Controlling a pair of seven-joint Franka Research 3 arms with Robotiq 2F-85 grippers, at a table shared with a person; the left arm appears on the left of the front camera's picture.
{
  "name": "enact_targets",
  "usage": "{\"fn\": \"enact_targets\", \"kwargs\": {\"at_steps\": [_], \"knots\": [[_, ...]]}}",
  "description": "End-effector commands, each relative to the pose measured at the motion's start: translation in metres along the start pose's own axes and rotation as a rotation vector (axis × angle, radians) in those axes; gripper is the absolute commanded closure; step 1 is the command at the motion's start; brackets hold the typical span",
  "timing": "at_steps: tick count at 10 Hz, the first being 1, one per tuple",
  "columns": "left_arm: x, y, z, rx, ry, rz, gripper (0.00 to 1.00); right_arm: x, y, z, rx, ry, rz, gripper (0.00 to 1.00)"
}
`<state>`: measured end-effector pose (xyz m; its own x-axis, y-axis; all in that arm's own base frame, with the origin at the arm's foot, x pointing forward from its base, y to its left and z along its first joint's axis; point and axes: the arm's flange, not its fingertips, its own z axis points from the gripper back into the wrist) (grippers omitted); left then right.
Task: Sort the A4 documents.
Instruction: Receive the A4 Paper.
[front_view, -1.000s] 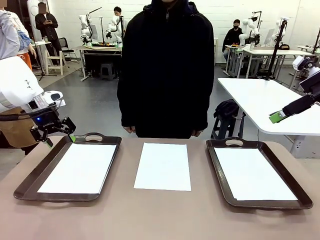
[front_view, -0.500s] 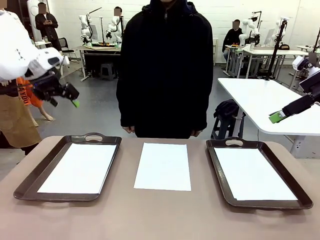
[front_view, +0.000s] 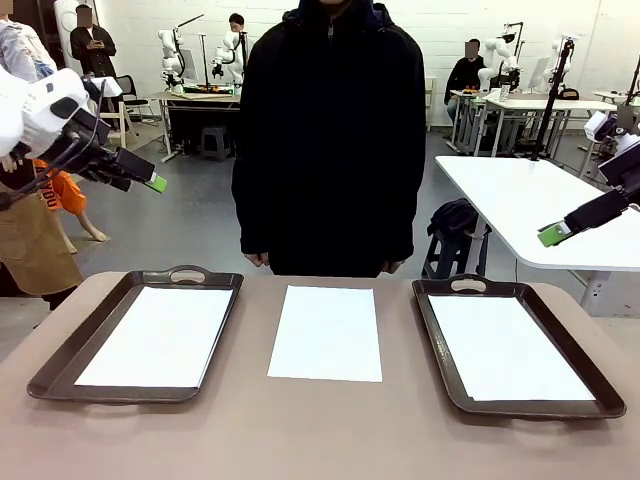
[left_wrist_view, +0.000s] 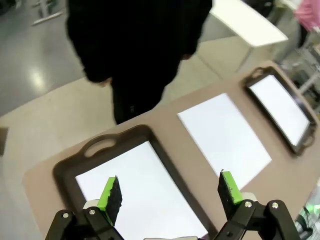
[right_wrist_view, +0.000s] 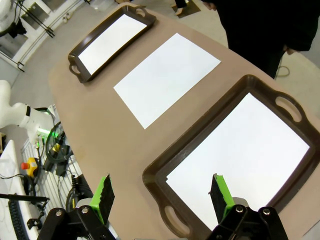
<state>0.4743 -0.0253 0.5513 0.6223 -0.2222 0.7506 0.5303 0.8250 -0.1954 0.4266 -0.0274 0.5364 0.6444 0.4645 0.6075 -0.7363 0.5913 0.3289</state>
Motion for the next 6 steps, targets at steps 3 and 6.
{"fn": "enact_targets", "kwargs": {"at_steps": [3, 6], "knots": [[-0.020, 0.008, 0.024, -0.161, 0.036, -0.225, 0.00, 0.000, 0.000, -0.001, 0.008, -0.003, 0.006, 0.00], [-0.015, -0.003, 0.026, -0.118, 0.121, -0.332, 0.00, 0.000, 0.000, -0.001, 0.008, -0.003, 0.006, 0.00]]}}
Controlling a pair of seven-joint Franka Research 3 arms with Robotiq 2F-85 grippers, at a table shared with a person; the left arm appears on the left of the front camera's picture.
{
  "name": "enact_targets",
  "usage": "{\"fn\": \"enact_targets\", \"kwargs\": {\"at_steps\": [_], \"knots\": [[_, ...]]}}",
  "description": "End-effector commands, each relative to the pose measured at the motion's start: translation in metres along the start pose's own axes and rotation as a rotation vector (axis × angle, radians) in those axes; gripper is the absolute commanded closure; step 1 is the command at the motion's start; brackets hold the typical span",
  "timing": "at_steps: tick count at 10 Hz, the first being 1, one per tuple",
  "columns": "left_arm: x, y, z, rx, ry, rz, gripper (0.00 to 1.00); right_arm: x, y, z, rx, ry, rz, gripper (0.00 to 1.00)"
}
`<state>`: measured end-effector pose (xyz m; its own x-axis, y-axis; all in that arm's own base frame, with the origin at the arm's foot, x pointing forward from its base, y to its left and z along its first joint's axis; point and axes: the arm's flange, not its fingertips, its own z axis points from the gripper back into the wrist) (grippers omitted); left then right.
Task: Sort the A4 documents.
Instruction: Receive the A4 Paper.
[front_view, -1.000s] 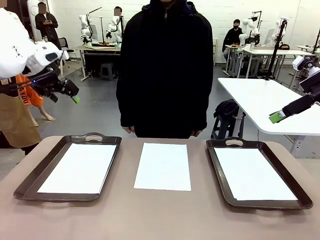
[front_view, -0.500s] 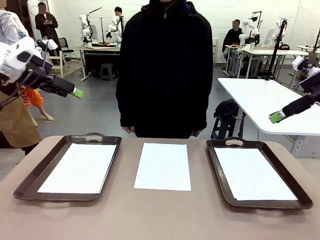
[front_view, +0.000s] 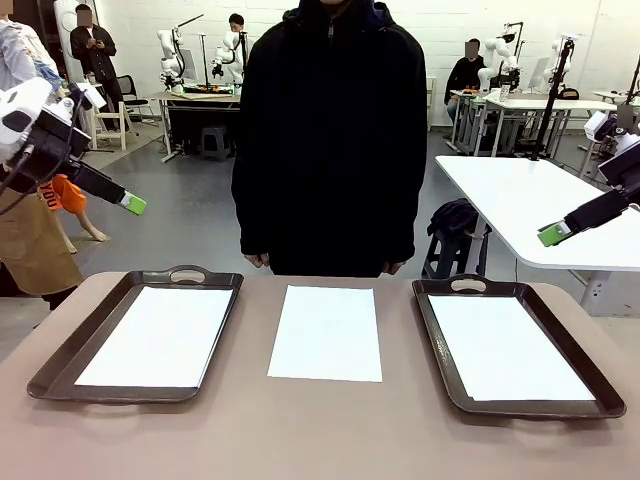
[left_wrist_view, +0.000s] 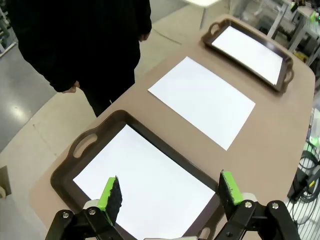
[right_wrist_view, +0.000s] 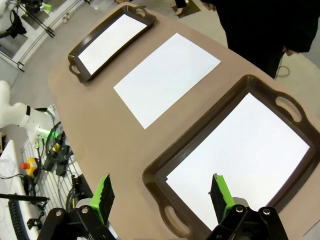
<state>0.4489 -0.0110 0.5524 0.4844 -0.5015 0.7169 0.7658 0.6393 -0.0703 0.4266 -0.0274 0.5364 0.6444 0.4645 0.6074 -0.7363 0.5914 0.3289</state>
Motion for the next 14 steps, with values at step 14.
{"fn": "enact_targets", "kwargs": {"at_steps": [14], "knots": [[0.0001, 0.0016, -0.0022, 0.015, 0.027, -0.008, 0.00, -0.0004, 0.0002, -0.0008, 0.008, -0.004, 0.006, 0.00]]}}
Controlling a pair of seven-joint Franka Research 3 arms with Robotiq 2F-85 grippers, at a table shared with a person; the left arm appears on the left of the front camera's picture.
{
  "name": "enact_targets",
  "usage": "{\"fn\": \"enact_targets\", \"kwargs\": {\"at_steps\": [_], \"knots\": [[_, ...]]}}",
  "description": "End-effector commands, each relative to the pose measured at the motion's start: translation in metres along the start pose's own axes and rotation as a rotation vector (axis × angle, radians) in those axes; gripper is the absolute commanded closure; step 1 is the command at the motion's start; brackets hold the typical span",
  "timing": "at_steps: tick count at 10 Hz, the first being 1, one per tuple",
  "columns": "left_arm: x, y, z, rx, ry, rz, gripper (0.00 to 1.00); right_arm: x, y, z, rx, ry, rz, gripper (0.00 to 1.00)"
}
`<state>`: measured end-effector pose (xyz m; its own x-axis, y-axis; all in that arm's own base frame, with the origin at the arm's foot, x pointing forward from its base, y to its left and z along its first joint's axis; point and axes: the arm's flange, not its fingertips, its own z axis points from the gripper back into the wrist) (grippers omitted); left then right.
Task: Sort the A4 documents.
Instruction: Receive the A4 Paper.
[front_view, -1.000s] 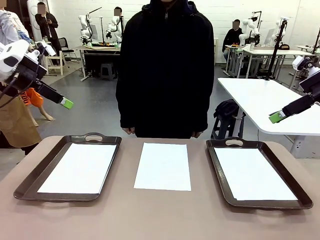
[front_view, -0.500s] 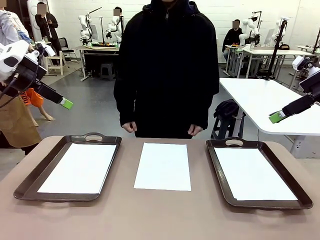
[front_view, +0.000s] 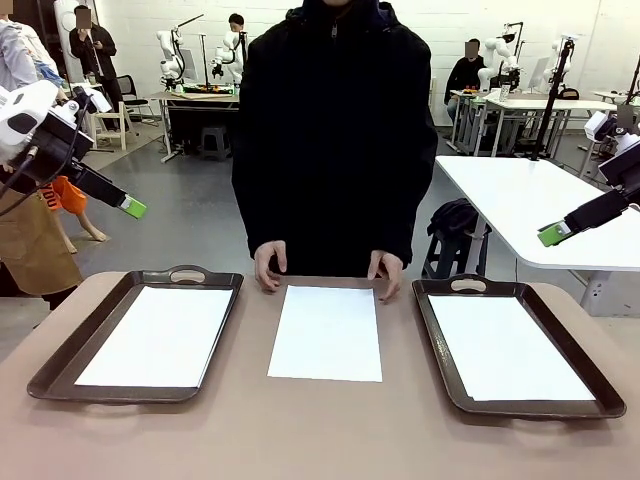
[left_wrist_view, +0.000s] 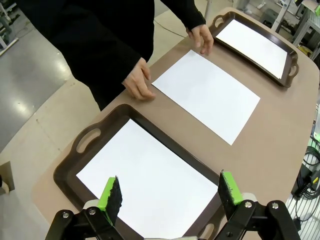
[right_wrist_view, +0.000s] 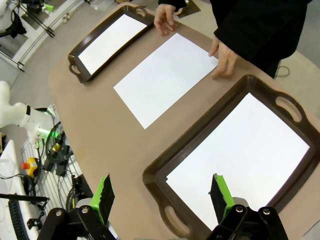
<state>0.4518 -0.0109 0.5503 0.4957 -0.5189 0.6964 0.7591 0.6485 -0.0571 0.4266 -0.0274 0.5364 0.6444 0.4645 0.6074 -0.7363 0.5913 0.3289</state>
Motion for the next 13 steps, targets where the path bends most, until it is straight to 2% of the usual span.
{"fn": "enact_targets", "kwargs": {"at_steps": [1, 13], "knots": [[0.0003, -0.0008, 0.0005, -0.002, -0.002, -0.007, 0.00, -0.0004, 0.0001, -0.0008, 0.008, -0.004, 0.006, 0.00], [0.0003, -0.0008, 0.0005, -0.002, -0.002, -0.007, 0.00, -0.0004, 0.0001, -0.0008, 0.008, -0.004, 0.006, 0.00]]}}
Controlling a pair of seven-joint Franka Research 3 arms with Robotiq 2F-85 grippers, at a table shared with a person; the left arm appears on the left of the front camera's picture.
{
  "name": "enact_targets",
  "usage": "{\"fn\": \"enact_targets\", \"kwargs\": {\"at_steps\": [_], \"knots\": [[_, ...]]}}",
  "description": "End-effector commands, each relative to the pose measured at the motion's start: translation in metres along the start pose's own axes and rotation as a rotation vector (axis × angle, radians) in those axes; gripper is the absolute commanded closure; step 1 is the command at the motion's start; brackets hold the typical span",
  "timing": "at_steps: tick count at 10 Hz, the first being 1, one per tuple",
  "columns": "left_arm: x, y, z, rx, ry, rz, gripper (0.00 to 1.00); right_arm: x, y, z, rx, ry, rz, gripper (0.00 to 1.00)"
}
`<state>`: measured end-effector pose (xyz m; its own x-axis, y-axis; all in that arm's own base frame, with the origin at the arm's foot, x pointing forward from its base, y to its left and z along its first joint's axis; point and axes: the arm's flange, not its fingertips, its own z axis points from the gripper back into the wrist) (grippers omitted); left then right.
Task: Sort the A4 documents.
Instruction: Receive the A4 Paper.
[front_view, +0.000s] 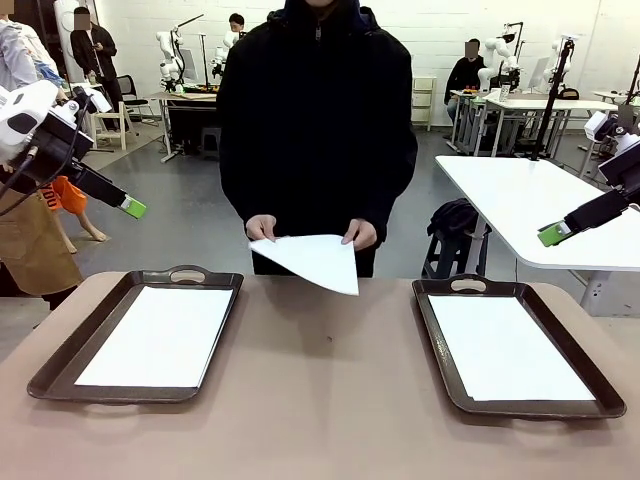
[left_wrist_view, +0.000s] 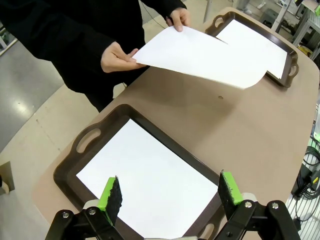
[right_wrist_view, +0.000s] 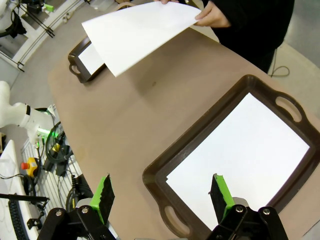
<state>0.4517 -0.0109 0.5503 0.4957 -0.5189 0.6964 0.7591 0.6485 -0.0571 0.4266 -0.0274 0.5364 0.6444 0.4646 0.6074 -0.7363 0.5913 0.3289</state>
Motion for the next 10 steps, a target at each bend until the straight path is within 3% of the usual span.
{"fn": "enact_targets", "kwargs": {"at_steps": [1, 10], "knots": [[0.0003, -0.0008, 0.0005, -0.002, -0.002, -0.007, 0.00, -0.0004, 0.0001, -0.0008, 0.008, -0.004, 0.006, 0.00], [0.0003, -0.0008, 0.0005, -0.002, -0.002, -0.007, 0.00, -0.0004, 0.0001, -0.0008, 0.008, -0.004, 0.006, 0.00]]}}
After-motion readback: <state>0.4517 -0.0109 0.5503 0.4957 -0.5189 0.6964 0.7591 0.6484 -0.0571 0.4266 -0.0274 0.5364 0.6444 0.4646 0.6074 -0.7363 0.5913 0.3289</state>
